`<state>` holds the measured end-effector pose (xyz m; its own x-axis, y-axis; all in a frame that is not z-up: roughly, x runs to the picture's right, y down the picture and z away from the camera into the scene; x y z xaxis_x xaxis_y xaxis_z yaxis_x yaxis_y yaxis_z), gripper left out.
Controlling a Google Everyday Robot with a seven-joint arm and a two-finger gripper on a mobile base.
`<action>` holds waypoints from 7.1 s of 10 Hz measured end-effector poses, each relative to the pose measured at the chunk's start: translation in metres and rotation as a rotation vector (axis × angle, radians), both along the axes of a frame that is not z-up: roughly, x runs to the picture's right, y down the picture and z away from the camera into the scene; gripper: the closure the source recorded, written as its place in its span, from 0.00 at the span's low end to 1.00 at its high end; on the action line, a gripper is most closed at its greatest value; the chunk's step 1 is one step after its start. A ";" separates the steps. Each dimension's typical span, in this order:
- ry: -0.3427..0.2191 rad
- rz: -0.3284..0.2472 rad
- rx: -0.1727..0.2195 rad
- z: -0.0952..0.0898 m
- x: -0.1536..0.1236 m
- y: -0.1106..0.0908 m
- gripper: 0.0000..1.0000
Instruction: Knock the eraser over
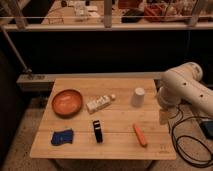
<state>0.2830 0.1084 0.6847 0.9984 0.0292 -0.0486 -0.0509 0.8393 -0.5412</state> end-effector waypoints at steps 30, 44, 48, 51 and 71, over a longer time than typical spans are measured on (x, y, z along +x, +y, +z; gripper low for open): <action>-0.173 -0.142 -0.007 -0.007 -0.108 0.031 0.20; -0.294 -0.199 -0.011 -0.012 -0.168 0.037 0.20; -0.324 -0.206 -0.011 -0.010 -0.179 0.039 0.20; -0.338 -0.206 -0.012 -0.007 -0.188 0.040 0.20; -0.420 -0.188 -0.009 0.025 -0.224 0.053 0.31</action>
<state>0.0590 0.1612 0.7096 0.9197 -0.1529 0.3615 0.3268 0.8084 -0.4896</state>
